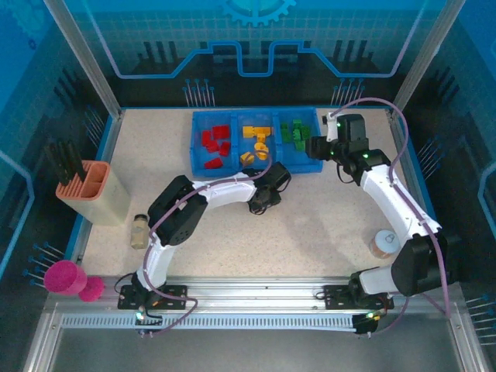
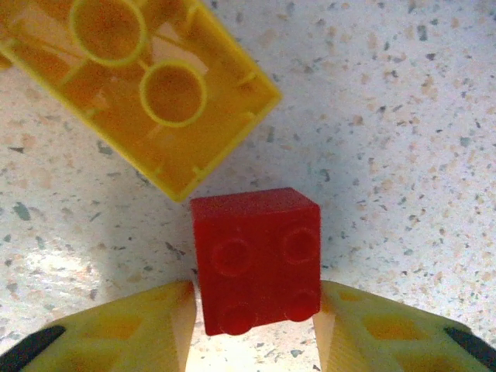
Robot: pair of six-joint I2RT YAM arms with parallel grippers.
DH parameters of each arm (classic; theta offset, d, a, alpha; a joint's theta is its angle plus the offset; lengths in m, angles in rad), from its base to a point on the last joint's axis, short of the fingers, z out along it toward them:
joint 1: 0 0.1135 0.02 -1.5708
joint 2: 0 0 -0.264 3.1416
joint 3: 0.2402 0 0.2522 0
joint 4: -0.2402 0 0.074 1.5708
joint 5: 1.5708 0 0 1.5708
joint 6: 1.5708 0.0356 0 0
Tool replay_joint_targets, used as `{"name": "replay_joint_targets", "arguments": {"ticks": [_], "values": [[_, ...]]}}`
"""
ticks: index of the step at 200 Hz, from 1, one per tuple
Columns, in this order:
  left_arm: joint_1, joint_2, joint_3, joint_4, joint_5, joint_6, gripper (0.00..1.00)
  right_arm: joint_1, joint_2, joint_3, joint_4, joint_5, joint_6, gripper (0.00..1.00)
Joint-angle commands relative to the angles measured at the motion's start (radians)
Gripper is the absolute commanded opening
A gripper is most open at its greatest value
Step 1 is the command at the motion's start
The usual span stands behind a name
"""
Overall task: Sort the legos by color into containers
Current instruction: Pick up the lego from the center of the table, then place the lego in the container.
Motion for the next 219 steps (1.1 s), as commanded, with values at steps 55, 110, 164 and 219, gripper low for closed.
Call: {"name": "replay_joint_targets", "arguments": {"ticks": [55, 110, 164, 219], "values": [[0.036, -0.025, -0.056, -0.086, 0.087, 0.135, 0.22, -0.017, -0.071, -0.093, -0.006, 0.006, 0.027, 0.69], [0.058, -0.218, -0.077, -0.204, 0.061, 0.312, 0.11, -0.014, -0.086, -0.189, -0.015, -0.043, 0.043, 0.69], [0.145, -0.368, -0.017, -0.242, -0.063, 0.47, 0.11, 0.096, -0.043, -0.247, -0.026, -0.028, 0.018, 0.69], [0.341, -0.362, 0.049, -0.086, -0.073, 0.646, 0.16, 0.3, 0.069, -0.23, 0.008, -0.02, -0.063, 0.69]]}}
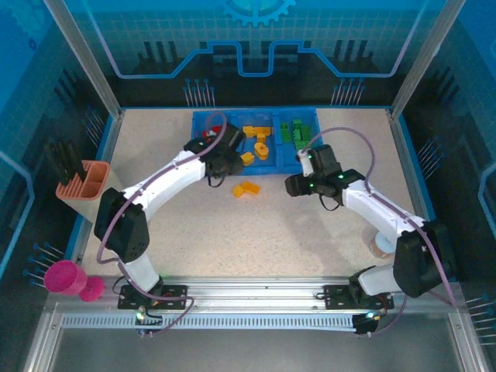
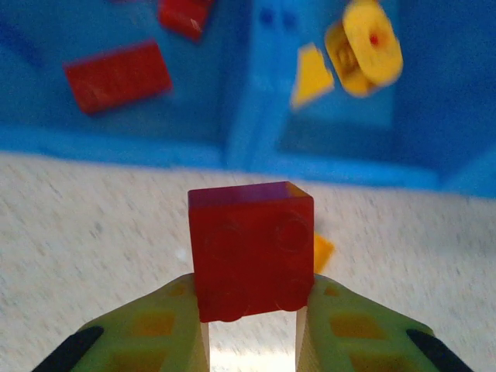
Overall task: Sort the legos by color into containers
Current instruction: Place the lego in the container.
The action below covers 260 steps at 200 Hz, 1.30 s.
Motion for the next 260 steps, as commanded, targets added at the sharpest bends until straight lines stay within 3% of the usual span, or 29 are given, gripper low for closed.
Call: {"name": "replay_joint_targets", "arguments": {"ticks": [1, 60, 84, 119, 165, 215, 260], "values": [[0.066, 0.021, 0.066, 0.064, -0.031, 0.123, 0.16, 0.087, 0.048, 0.004, 0.027, -0.003, -0.069, 0.69], [0.191, 0.257, 0.256, 0.049, 0.045, 0.17, 0.17, 0.217, 0.216, 0.077, 0.146, -0.083, -0.256, 0.7], [0.225, 0.337, 0.323, 0.016, 0.127, 0.141, 0.19, 0.234, 0.292, 0.148, 0.141, -0.112, -0.312, 0.67], [0.233, 0.382, 0.354, 0.034, 0.138, 0.137, 0.21, 0.24, 0.376, 0.234, 0.121, -0.129, -0.352, 0.66], [0.239, 0.434, 0.419, -0.016, 0.135, 0.13, 0.5, 0.24, 0.475, 0.323, 0.079, -0.139, -0.378, 0.66], [0.243, 0.409, 0.439, -0.038, 0.121, 0.143, 0.6, 0.233, 0.571, 0.41, 0.019, -0.144, -0.369, 0.64], [0.242, 0.34, 0.43, -0.056, 0.127, 0.151, 0.63, 0.22, 0.619, 0.459, 0.004, -0.139, -0.391, 0.64]]}}
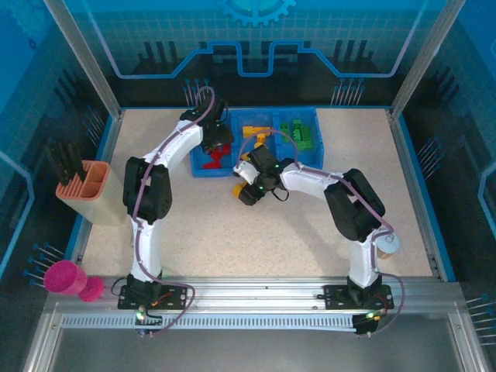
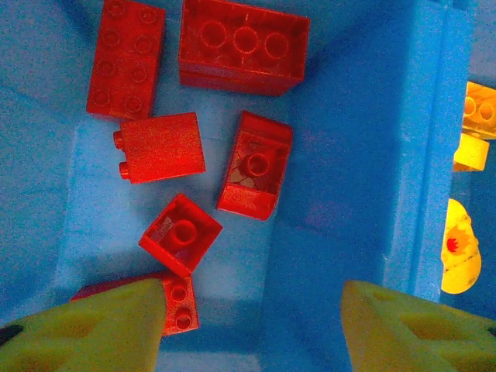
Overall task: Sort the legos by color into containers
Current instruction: Place the lego in the container, then pick up the lego from the center of the table.
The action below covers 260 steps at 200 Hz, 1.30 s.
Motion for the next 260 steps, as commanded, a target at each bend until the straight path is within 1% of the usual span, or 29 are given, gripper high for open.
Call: {"name": "replay_joint_targets", "arguments": {"ticks": [1, 36, 53, 73, 108, 127, 147, 173, 189, 211, 222, 237, 260], "values": [[0.011, -0.074, 0.019, -0.04, 0.008, 0.018, 0.63, -0.007, 0.031, 0.047, -0.03, -0.014, -0.028, 0.64], [0.011, -0.175, -0.043, -0.048, 0.027, 0.02, 0.64, -0.021, 0.067, 0.066, -0.041, -0.02, -0.043, 0.63], [0.012, -0.235, -0.07, -0.061, 0.041, 0.035, 0.66, -0.027, 0.081, 0.077, -0.061, -0.022, -0.042, 0.61], [0.012, -0.301, -0.054, -0.113, 0.043, 0.079, 0.68, -0.027, 0.079, 0.06, -0.045, -0.029, -0.041, 0.58], [0.011, -0.399, -0.008, -0.204, 0.007, 0.156, 0.69, -0.027, 0.101, 0.068, -0.048, -0.026, -0.044, 0.54], [0.012, -0.451, -0.006, -0.218, -0.01, 0.175, 0.7, -0.027, 0.113, 0.071, -0.046, -0.026, -0.042, 0.47], [0.014, -0.49, -0.006, -0.232, -0.031, 0.191, 0.71, -0.027, 0.125, 0.078, -0.054, -0.01, -0.041, 0.34], [0.018, -0.527, 0.008, -0.262, -0.026, 0.215, 0.72, -0.03, 0.113, 0.059, -0.067, 0.01, -0.045, 0.23], [0.021, -0.548, 0.015, -0.288, -0.022, 0.257, 0.73, -0.031, 0.084, 0.042, -0.1, 0.023, -0.047, 0.19], [0.024, -0.598, -0.037, -0.292, 0.015, 0.346, 0.8, -0.03, -0.021, -0.026, -0.132, 0.016, -0.025, 0.15], [0.024, -0.641, -0.112, -0.251, 0.034, 0.376, 0.85, -0.03, -0.094, -0.069, -0.132, 0.012, -0.001, 0.15], [0.024, -0.71, -0.211, -0.177, 0.057, 0.404, 0.93, -0.03, -0.183, -0.094, -0.136, 0.041, 0.044, 0.16], [0.024, -0.801, -0.321, -0.083, 0.08, 0.428, 0.99, -0.038, -0.262, -0.06, -0.147, 0.081, 0.083, 0.17]]}}
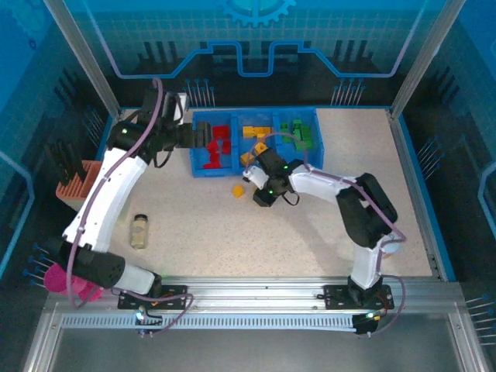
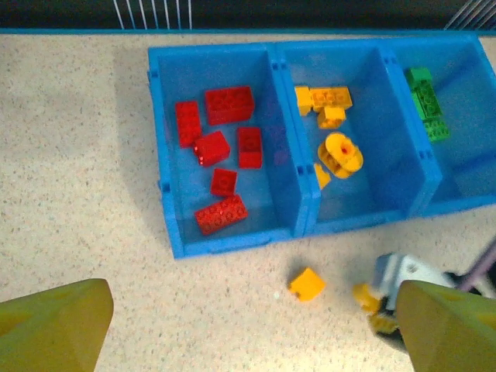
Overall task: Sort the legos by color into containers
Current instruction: Pick up the lego from the center of the table, then place the lego in the container.
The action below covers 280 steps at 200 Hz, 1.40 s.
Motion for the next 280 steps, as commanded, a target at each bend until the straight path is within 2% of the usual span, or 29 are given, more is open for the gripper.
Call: {"name": "replay_joint_targets", "arguments": {"ticks": [1, 35, 77, 101, 149, 172, 222, 280], "values": [[0.009, -0.088, -0.088, 0.111, 0.051, 0.073, 0.99, -0.017, -0.108, 0.04, -0.02, 0.044, 0.067, 0.17], [0.01, -0.148, -0.146, 0.135, 0.147, 0.106, 0.99, -0.087, -0.05, 0.21, -0.024, 0.005, 0.138, 0.19], [0.009, -0.215, -0.166, 0.092, 0.155, 0.112, 0.99, -0.152, 0.173, 0.481, -0.024, -0.007, 0.195, 0.2], [0.01, -0.242, -0.179, 0.092, 0.177, 0.102, 0.99, -0.166, 0.296, 0.625, -0.068, -0.028, 0.214, 0.21], [0.01, -0.251, -0.165, 0.053, 0.204, 0.105, 0.99, -0.165, 0.482, 0.823, -0.108, 0.025, 0.176, 0.22], [0.01, -0.254, -0.17, 0.046, 0.214, 0.1, 0.99, -0.165, 0.56, 0.877, -0.115, 0.027, 0.165, 0.22], [0.01, -0.257, -0.173, 0.039, 0.233, 0.081, 0.99, -0.166, 0.611, 0.941, -0.137, 0.035, 0.141, 0.27], [0.01, -0.26, -0.177, 0.03, 0.218, 0.074, 0.99, -0.155, 0.494, 0.83, -0.076, 0.037, 0.127, 0.45]]}}
